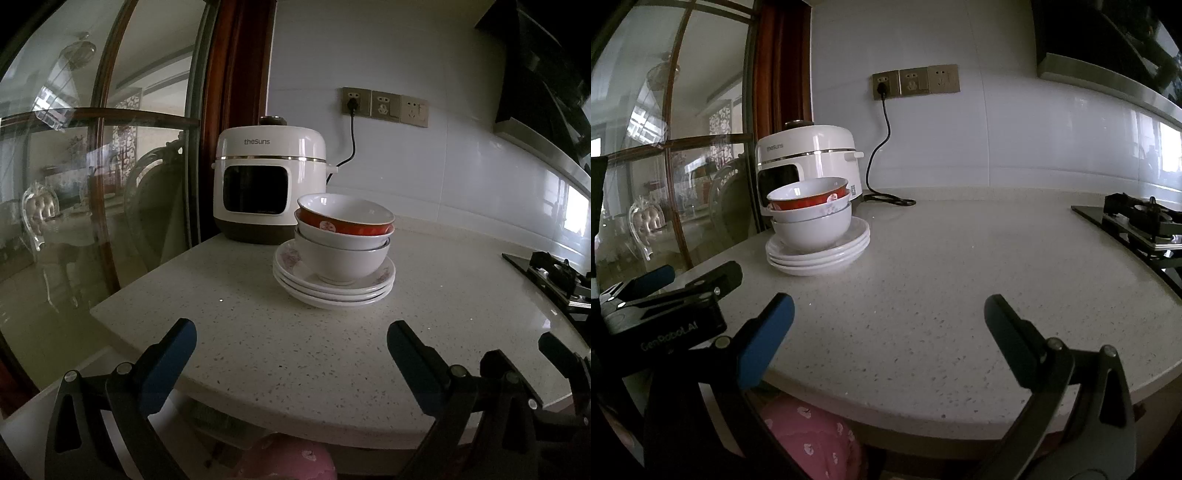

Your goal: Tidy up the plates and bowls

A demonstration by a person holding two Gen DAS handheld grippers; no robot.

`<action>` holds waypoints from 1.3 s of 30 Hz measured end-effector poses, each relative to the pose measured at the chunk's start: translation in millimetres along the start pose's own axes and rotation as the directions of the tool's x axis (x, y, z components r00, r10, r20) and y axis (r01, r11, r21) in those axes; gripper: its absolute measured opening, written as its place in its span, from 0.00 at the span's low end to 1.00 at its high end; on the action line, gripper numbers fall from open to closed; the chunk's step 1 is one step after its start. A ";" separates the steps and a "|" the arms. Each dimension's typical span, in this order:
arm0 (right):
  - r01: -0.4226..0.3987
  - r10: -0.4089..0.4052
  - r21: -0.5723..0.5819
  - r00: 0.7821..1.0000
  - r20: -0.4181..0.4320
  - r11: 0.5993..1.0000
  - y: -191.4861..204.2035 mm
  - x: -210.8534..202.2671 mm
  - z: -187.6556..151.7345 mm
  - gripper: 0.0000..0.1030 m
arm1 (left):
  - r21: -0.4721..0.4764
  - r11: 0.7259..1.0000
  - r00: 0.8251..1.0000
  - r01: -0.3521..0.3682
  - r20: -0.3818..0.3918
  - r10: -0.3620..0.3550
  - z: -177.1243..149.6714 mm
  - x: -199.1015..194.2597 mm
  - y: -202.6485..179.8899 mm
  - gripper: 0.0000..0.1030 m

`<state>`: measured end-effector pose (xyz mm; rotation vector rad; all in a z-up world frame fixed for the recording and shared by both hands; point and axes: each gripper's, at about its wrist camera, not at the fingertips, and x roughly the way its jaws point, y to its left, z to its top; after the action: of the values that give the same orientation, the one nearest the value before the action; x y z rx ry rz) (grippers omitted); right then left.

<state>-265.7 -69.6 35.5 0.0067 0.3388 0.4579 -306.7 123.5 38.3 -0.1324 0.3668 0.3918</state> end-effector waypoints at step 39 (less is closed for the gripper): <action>0.009 -0.007 0.031 0.999 -0.053 0.999 -6.4 6.1 -10.5 1.00 | 0.016 1.000 1.000 -0.013 0.004 0.013 -4.9 5.2 9.5 1.00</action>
<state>-261.2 -73.4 23.1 0.0238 0.3977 0.4457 -307.5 133.1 31.2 -0.1137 0.3675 0.4021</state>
